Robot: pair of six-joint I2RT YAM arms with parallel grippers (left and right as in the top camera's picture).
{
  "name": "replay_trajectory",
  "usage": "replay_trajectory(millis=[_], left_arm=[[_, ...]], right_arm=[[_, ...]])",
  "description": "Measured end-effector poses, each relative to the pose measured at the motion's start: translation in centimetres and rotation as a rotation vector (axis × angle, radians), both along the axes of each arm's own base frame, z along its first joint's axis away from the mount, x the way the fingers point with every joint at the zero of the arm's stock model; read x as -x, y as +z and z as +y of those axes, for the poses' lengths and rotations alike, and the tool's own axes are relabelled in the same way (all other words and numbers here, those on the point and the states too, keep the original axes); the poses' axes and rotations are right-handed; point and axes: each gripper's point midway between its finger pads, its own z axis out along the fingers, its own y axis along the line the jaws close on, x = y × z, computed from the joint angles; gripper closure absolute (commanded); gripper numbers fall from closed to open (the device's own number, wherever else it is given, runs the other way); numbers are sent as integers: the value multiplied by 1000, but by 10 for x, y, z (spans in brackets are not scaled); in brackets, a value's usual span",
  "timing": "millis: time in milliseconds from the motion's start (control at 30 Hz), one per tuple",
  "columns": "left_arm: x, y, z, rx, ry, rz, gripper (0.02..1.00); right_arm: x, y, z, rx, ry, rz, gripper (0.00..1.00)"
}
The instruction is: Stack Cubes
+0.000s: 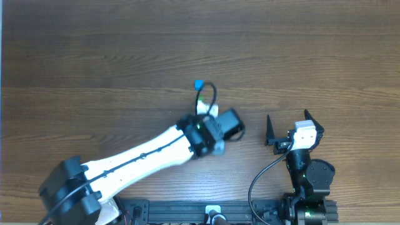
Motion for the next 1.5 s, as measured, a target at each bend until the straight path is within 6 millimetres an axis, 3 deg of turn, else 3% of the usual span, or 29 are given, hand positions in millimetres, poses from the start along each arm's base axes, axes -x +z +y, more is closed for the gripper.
replay_trajectory(millis=[100, 233, 600, 1300, 1500], left_arm=[[-25, 25, 0, 40, 37, -44, 980], [-44, 30, 14, 38, 85, -59, 978], [-65, -19, 20, -51, 109, 1, 976], [-71, -59, 26, -123, 127, 61, 976], [-75, -61, 22, -111, 127, 51, 974]], right_arm=[[0, 0, 0, 0, 0, 0, 7], [0, 0, 0, 0, 0, 0, 7], [0, 0, 0, 0, 0, 0, 7], [0, 0, 0, 0, 0, 0, 7], [0, 0, 0, 0, 0, 0, 9]])
